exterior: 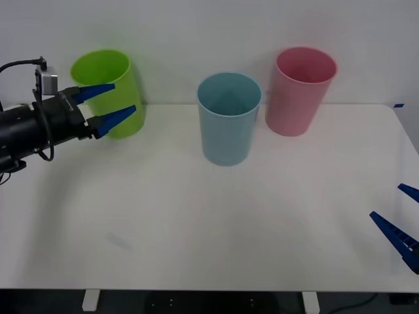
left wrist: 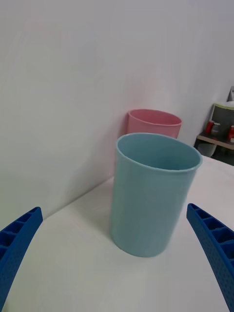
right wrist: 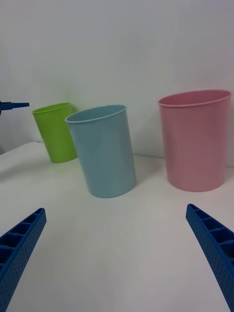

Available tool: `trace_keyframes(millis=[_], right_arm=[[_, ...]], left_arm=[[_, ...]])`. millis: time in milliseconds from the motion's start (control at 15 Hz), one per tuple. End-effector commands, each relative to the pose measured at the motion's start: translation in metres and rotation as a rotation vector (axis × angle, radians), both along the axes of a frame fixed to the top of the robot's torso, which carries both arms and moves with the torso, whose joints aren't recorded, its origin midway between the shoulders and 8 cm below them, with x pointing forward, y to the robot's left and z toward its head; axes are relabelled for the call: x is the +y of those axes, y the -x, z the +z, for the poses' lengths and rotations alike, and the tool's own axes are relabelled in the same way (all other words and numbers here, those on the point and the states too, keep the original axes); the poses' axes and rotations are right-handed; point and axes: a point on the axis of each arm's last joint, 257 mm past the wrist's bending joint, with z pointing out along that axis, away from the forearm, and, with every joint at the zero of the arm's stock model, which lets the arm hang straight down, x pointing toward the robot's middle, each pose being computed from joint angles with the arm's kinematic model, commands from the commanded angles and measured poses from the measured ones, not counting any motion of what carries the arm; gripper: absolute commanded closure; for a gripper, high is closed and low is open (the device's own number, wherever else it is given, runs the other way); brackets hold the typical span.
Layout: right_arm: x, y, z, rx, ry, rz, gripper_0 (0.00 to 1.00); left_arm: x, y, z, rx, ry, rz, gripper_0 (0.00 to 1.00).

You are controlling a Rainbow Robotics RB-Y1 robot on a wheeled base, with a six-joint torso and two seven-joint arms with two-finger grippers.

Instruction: Grasp the object on the table and drop it into the matching bin: aluminum can to the light blue bin, PET bottle to the pink bin.

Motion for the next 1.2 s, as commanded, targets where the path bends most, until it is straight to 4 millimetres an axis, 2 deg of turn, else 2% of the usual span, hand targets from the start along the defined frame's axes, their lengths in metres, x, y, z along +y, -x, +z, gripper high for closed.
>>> trace_keyframes(millis=[67, 467, 800, 1000, 1200], right_arm=[[0.0, 0.0, 0.0, 0.0, 0.0, 0.0, 0.0], [0.0, 0.0, 0.0, 0.0, 0.0, 0.0, 0.0], [0.0, 0.0, 0.0, 0.0, 0.0, 0.0, 0.0], [0.0, 0.0, 0.0, 0.0, 0.0, 0.0, 0.0], [0.0, 0.0, 0.0, 0.0, 0.0, 0.0, 0.0]], left_arm=[[0.01, 0.029, -0.004, -0.023, -0.057, -0.023, 0.0], [0.039, 0.088, -0.011, -0.051, -0.134, 0.025, 0.0], [0.066, 0.128, -0.021, -0.017, -0.16, 0.072, 0.0], [0.08, 0.147, -0.027, 0.01, -0.159, 0.105, 0.0], [0.085, 0.157, -0.033, 0.04, -0.13, 0.112, 0.0]])
